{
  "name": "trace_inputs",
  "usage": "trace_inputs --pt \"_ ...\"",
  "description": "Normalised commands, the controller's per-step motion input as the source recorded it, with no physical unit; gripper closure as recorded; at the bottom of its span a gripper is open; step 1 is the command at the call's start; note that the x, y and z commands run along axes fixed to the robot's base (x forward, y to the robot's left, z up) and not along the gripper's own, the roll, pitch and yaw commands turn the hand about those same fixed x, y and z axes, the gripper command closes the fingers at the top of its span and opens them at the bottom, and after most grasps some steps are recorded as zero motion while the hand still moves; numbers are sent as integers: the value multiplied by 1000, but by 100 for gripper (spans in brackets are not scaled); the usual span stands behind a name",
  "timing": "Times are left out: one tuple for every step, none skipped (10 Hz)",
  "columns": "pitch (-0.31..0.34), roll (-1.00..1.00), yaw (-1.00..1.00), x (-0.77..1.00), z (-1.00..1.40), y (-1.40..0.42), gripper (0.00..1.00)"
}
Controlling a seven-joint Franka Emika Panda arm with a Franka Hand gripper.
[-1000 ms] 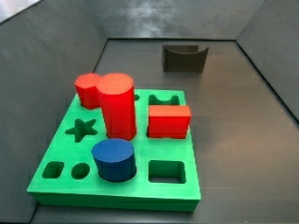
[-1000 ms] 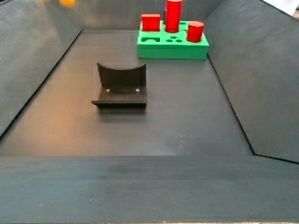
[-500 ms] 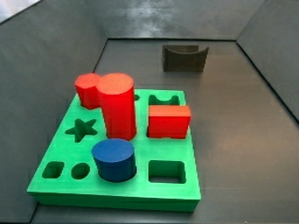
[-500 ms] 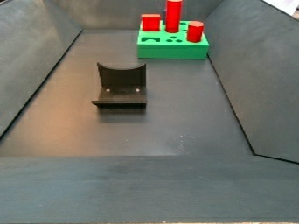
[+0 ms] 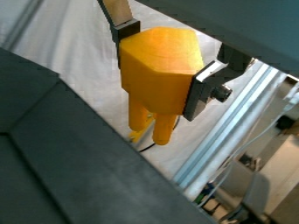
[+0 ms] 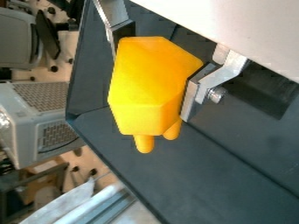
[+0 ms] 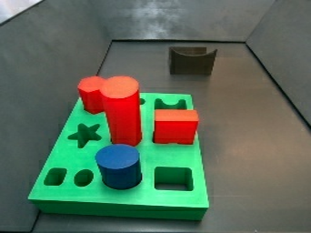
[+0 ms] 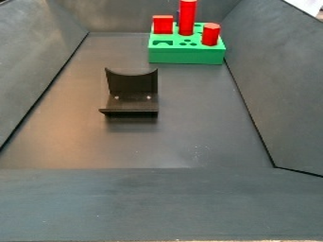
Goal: Pick up the 3 prong object. Move up. Rotate the 3 prong object. Place the 3 prong object on the fixture. Regrasp the 3 prong object. Move to above the board. Insert the 3 prong object.
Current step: Move to above the board.
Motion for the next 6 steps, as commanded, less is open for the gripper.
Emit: trace_inputs --pt "107 -1000 -21 -643 32 -1000 100" --pt "84 -1000 -20 -672 43 -1000 100" --pt "76 -1000 -15 -685 32 -1000 100" --pt "76 -1000 -10 -688 39 -1000 100" --pt "76 -1000 -8 -693 39 -1000 100" --pt "73 -1000 -1 -701 34 -1000 100"
